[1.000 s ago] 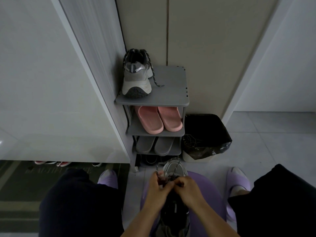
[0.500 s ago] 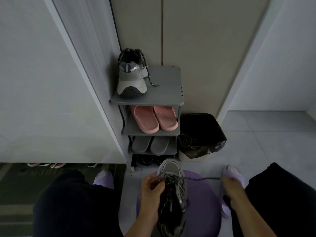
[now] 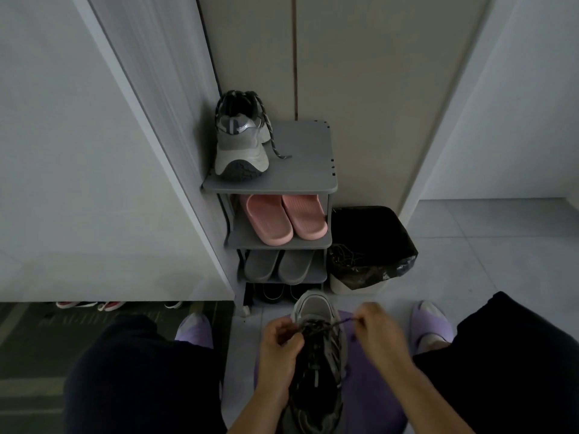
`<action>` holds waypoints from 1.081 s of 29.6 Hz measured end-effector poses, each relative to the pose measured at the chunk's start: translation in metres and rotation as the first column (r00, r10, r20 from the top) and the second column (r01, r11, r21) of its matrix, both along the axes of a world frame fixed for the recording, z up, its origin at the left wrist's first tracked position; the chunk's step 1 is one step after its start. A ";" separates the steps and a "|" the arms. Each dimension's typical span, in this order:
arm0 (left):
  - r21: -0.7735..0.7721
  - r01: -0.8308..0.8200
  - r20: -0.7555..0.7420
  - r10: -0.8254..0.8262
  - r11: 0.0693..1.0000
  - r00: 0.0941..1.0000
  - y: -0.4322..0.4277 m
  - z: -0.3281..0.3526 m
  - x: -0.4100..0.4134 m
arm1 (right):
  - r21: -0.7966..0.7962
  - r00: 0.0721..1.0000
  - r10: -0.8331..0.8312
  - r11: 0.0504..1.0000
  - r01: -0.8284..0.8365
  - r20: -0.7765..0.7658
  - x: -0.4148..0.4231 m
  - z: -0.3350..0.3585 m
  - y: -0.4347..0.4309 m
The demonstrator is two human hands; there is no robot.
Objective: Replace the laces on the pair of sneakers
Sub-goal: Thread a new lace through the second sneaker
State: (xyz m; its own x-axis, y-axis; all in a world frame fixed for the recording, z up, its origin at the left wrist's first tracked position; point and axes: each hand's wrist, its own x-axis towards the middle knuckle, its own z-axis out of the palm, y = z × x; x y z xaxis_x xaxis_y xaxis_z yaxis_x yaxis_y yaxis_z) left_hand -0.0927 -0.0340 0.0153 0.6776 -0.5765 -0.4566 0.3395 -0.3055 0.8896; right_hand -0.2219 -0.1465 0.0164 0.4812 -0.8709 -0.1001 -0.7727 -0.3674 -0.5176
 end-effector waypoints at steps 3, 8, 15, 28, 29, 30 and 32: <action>0.043 0.020 0.025 -0.021 0.999 0.999 -0.001 -0.002 0.000 | 0.054 0.986 -0.139 0.988 0.144 -0.090 -0.037 0.000 -0.027; 0.218 0.209 0.185 -0.251 0.953 0.950 0.005 0.010 -0.001 | 0.348 0.934 0.278 0.918 -0.189 -0.226 -0.031 -0.012 -0.006; 0.854 0.397 0.239 -0.931 0.337 0.276 0.028 0.051 -0.001 | 0.644 0.965 -0.022 0.749 -0.158 0.262 -0.010 0.005 0.009; 0.714 0.446 0.343 -0.826 0.539 0.448 0.024 0.019 0.064 | 0.892 0.512 -0.736 0.422 -0.164 0.443 -0.026 0.036 -0.006; 0.741 0.415 0.375 -0.838 0.528 0.397 0.026 0.018 0.057 | 0.897 0.472 -0.764 0.399 -0.191 0.440 -0.026 0.039 -0.007; 0.717 0.354 0.473 -0.792 0.600 0.385 0.026 0.022 0.048 | 0.895 0.450 -0.774 0.384 -0.226 0.445 -0.024 0.042 -0.006; 0.502 0.345 0.623 -0.609 0.793 0.492 0.022 0.036 0.021 | 0.875 0.428 -0.768 0.363 -0.320 0.476 -0.015 0.051 -0.001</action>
State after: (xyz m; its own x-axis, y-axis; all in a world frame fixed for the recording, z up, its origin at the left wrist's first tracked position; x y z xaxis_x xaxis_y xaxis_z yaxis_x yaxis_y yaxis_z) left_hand -0.0718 -0.0123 0.0517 0.4991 -0.8550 -0.1413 -0.6498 -0.4771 0.5917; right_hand -0.2371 -0.1471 0.0672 0.5698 -0.6330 -0.5240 0.2241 0.7332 -0.6420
